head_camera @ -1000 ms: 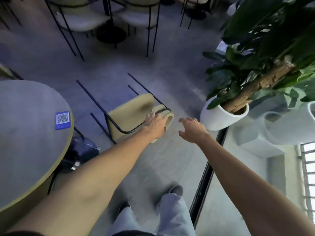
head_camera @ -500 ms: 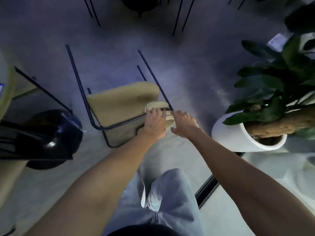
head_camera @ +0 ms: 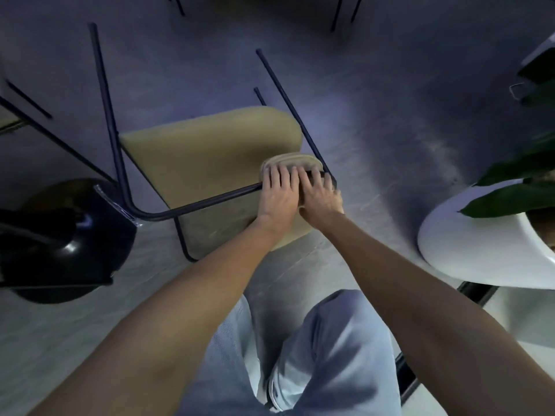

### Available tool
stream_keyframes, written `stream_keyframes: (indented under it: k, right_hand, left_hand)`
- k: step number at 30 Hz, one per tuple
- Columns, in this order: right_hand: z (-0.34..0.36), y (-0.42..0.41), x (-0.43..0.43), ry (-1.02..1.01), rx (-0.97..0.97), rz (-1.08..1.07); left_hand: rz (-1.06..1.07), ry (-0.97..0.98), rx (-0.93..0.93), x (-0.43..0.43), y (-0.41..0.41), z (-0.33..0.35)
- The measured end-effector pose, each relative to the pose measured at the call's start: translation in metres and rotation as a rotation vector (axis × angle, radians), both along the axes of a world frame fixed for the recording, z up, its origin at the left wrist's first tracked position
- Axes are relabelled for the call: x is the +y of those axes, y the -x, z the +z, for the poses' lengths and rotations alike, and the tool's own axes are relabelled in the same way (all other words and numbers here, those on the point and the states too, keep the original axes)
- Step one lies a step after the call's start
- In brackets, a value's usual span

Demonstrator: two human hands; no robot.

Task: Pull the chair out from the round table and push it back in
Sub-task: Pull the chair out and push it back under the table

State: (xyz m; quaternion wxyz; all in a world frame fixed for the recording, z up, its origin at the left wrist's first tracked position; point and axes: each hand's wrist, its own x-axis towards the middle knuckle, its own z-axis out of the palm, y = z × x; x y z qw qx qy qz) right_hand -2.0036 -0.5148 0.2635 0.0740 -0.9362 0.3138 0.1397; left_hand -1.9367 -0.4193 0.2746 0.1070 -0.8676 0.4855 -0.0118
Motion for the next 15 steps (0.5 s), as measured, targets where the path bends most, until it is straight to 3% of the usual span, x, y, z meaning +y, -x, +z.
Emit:
stream_keyframes:
  k: [3, 8, 15]
  right_hand:
    - [-0.013, -0.009, -0.009, 0.002, -0.075, -0.031]
    - [-0.015, -0.012, -0.011, 0.008, -0.037, -0.070]
    - [-0.004, -0.028, -0.012, -0.052, -0.003, -0.054]
  left_hand:
    - [-0.012, -0.032, -0.034, -0.016, 0.000, -0.005]
    - [-0.052, -0.234, -0.084, -0.030, -0.001, 0.005]
    - [-0.116, -0.219, -0.080, -0.035, -0.022, 0.031]
